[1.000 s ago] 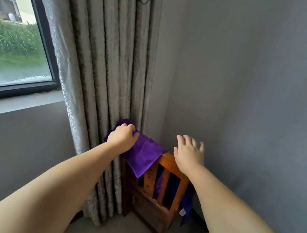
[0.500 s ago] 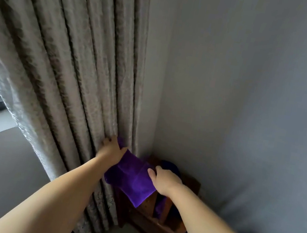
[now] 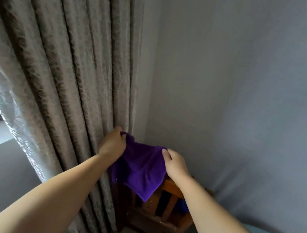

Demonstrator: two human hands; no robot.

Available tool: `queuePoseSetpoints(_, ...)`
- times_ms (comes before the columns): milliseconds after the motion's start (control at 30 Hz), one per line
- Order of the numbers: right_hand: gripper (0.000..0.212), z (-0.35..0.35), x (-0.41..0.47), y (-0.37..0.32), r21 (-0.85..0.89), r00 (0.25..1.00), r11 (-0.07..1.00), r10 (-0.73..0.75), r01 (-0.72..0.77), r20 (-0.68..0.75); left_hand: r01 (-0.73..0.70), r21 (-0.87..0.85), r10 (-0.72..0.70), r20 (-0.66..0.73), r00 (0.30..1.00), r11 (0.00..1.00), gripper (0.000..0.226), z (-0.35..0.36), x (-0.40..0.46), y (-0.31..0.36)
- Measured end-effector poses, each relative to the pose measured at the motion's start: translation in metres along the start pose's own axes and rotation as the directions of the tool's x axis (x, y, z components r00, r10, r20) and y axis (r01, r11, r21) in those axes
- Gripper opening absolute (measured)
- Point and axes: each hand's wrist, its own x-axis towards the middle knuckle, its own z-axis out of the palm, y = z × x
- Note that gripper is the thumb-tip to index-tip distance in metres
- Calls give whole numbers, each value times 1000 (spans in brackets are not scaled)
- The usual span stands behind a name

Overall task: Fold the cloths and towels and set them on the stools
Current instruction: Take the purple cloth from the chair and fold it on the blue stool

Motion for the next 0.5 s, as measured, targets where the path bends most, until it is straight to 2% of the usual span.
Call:
queuePoseSetpoints(33, 40, -6, 1, -4, 166, 996, 983, 82, -74, -41, 53, -148, -57, -24, 998, 988, 22, -4, 0, 13)
queuePoseSetpoints(67, 40, -13, 1, -9, 371, 979, 912, 201, -174, -36, 132, -341, -146, -14, 989, 931, 21, -9, 2, 28)
queuePoseSetpoints(100, 41, -17, 1, -12, 564, 948, 778, 319, -277, 26, 227, -565, -240, 53, 969, 793, 19, -12, 3, 43)
queuePoseSetpoints(133, 42, -21, -1, -13, 708, 916, 618, 387, -342, 105, 324, -751, -286, 187, 940, 576, 14, -18, 2, 60)
queuePoseSetpoints(167, 41, -26, -2, -15, 790, 898, 487, 405, -373, 173, 418, -836, -260, 341, 903, 355, 12, -21, -1, 76)
queuePoseSetpoints(200, 40, -30, -5, -18, 833, 898, 411, 387, -371, 209, 492, -847, -177, 463, 869, 199, 12, -24, -7, 91)
queuePoseSetpoints(233, 40, -35, -10, -21, 867, 909, 360, 359, -345, 213, 558, -818, -74, 554, 829, 135, 15, -26, -14, 106)
queuePoseSetpoints(267, 41, -40, -15, -25, 896, 923, 320, 329, -307, 198, 609, -781, 29, 618, 786, 136, 20, -27, -23, 117)
queuePoseSetpoints(367, 34, -63, -27, -41, 959, 968, 222, 216, -177, 129, 660, -707, 300, 706, 642, 252, 34, -24, -51, 135)
queuePoseSetpoints(433, 35, -86, -32, -51, 963, 983, 257, 183, -79, 31, 679, -665, 393, 740, 546, 311, 44, -12, -62, 131)
queuePoseSetpoints(500, 38, -109, -34, -55, 963, 978, 270, 204, -25, -32, 718, -598, 408, 791, 456, 356, 58, 6, -64, 124)
